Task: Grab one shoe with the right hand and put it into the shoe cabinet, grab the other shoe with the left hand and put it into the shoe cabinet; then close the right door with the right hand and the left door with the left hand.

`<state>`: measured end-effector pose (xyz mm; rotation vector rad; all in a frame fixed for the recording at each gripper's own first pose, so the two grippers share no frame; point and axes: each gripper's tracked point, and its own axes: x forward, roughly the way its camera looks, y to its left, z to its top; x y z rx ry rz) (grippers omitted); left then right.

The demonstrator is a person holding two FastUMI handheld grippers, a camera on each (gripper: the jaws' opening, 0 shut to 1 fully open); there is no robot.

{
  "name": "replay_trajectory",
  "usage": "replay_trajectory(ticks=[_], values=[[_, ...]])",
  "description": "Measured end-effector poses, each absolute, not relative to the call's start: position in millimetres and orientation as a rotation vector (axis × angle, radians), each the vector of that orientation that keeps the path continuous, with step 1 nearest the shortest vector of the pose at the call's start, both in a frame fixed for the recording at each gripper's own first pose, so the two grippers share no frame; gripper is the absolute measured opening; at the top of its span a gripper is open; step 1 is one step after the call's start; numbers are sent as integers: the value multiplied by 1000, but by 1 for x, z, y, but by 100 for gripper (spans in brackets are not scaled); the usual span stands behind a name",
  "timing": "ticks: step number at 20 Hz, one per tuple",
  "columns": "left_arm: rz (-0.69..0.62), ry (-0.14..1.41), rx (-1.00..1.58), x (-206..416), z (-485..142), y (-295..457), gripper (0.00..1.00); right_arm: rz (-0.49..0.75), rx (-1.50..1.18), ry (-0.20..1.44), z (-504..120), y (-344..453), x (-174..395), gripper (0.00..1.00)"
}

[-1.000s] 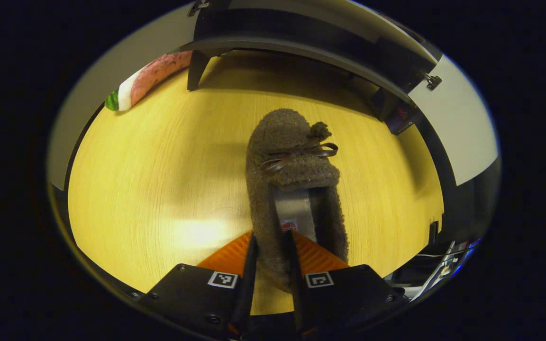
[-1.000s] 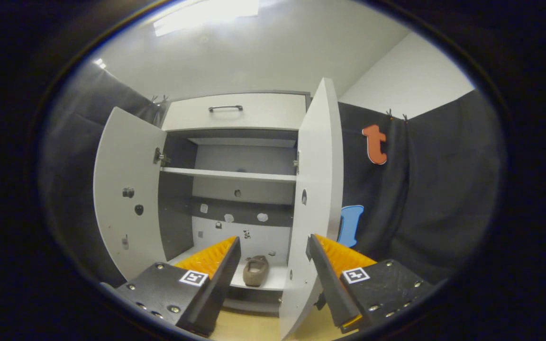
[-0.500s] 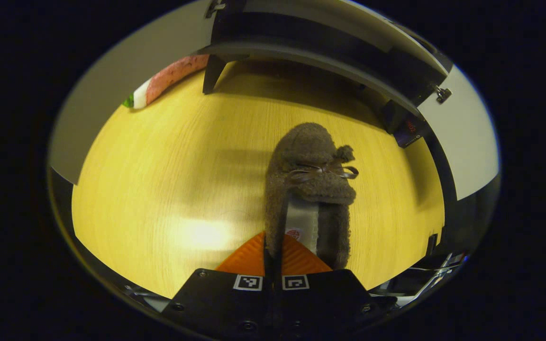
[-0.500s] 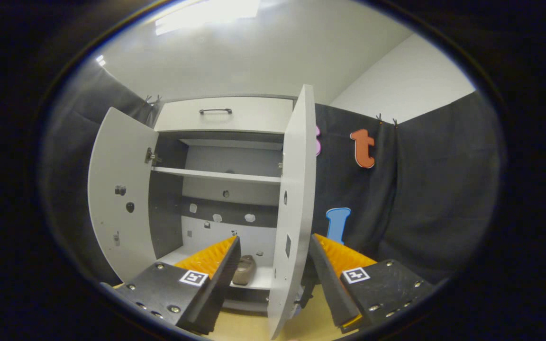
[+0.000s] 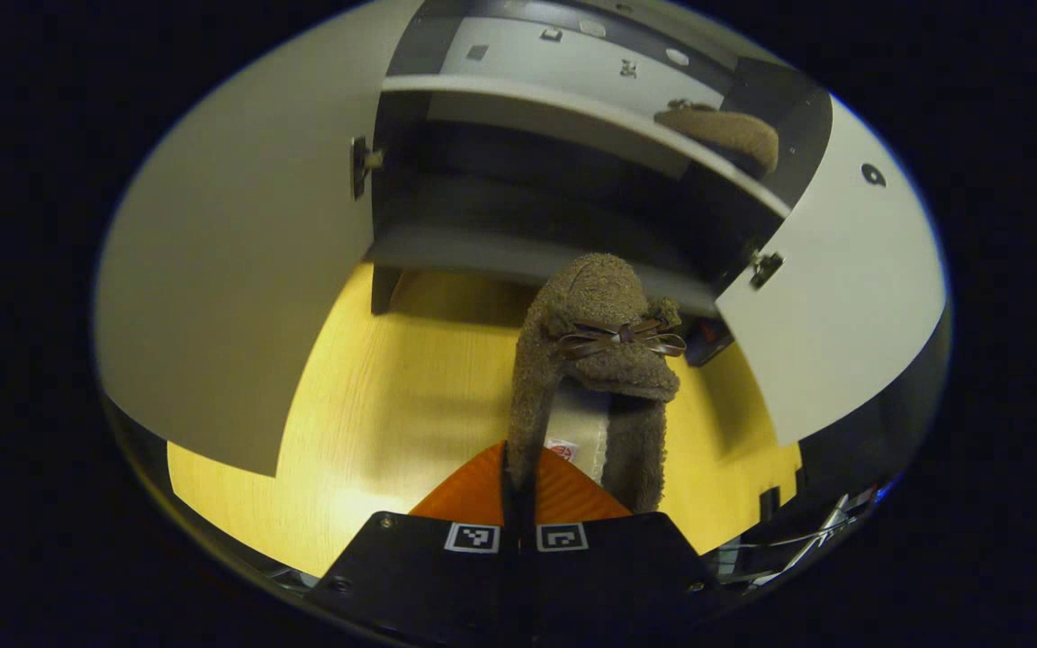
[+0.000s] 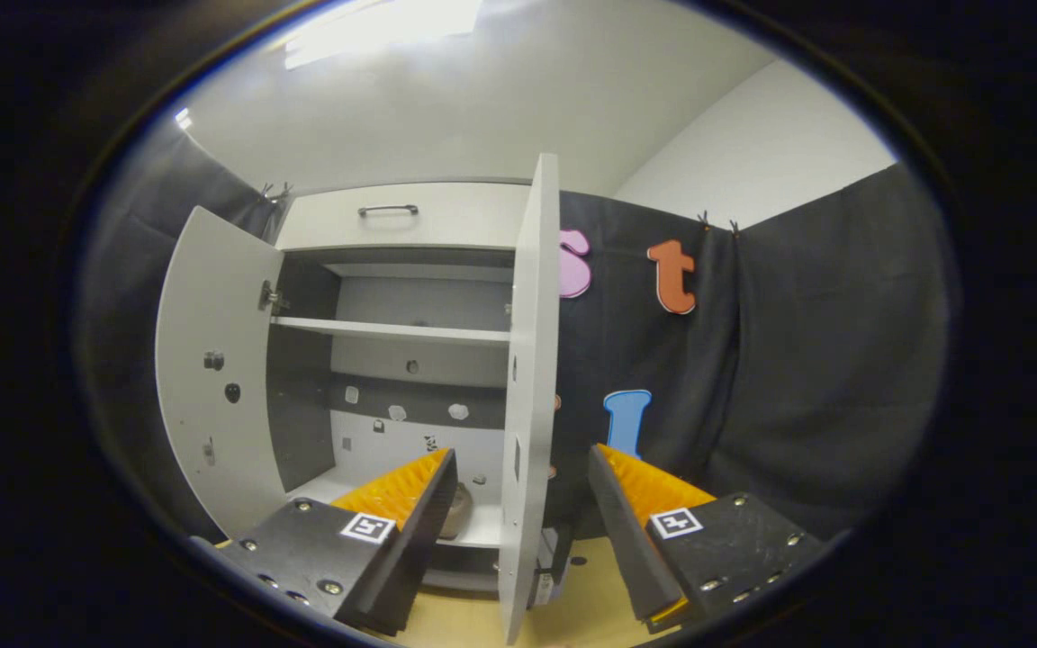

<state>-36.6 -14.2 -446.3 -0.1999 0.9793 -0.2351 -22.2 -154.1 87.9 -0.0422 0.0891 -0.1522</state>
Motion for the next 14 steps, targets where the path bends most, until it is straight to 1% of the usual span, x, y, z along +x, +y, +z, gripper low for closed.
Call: replay_trajectory(ticks=[1,2,5,8,9,10,11,12,13,14], values=[[-242,932,-211,-29,-427,-11,1,-155,-37,87,87,-156,-23,88],[-251,887,-216,-22,-404,-4,1,-158,-33,86,87,-157,-23,85],[-276,754,-252,-8,-330,19,1,-166,-26,80,87,-162,-23,85],[-287,611,-256,-8,-265,47,2,-173,-25,72,88,-166,-23,85],[-289,573,-258,-7,-258,52,0,-175,-25,70,88,-166,-23,85],[-292,536,-261,-8,-262,51,1,-177,-26,68,89,-168,-23,88],[-292,504,-258,-9,-260,54,1,-180,-26,65,89,-169,-23,85],[-290,481,-249,-9,-257,57,0,-182,-24,61,90,-170,-23,85],[-282,468,-243,-10,-258,60,0,-185,-22,57,91,-172,-23,88],[-279,457,-236,-8,-258,58,1,-189,-21,54,91,-174,-22,85]])
